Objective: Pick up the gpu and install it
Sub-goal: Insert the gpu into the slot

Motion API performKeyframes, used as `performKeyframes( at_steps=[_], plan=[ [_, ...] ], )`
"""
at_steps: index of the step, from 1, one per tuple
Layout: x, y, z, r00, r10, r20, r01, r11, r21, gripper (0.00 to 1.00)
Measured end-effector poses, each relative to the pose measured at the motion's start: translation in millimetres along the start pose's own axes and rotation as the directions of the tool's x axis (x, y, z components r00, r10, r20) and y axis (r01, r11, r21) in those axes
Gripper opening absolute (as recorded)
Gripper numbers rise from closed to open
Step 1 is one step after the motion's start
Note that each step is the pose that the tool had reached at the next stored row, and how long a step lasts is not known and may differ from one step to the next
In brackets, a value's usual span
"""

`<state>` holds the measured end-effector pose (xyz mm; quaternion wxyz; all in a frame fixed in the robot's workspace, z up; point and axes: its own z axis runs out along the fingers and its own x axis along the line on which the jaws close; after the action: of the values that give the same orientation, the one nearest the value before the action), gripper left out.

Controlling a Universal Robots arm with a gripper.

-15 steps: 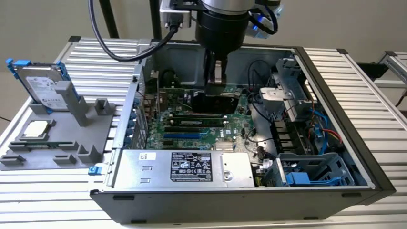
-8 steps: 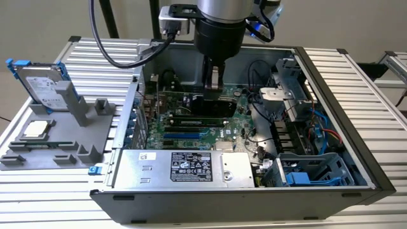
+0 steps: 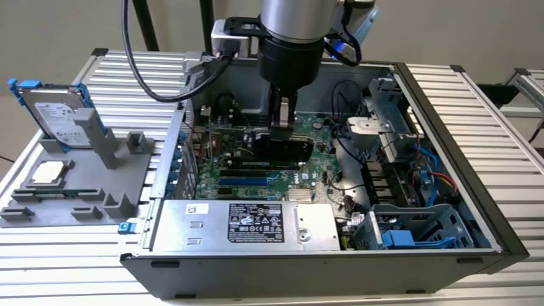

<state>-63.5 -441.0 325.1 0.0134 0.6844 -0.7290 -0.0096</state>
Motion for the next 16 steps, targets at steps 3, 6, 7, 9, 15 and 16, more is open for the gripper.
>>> performKeyframes(
  at_steps=[3,6,7,9,15,16],
  plan=[
    [0.0,0.0,1.6,1.0,0.0,-0.0001,0.0,1.0,-0.0001,0.0],
    [0.0,0.0,1.8,1.0,0.0,0.0,0.0,1.0,0.0,0.0],
    [0.0,0.0,1.9,1.0,0.0,0.0001,0.0,1.0,0.0,0.0],
    [0.0,0.0,2.3,1.0,0.0,0.0002,0.0,1.0,0.0,0.0],
    [0.0,0.4,3.9,1.0,0.0,0.0001,0.0,1.0,0.0,0.0],
    [0.0,0.5,4.0,1.0,0.0,0.0001,0.0,1.0,0.0,0.0]
  ],
)
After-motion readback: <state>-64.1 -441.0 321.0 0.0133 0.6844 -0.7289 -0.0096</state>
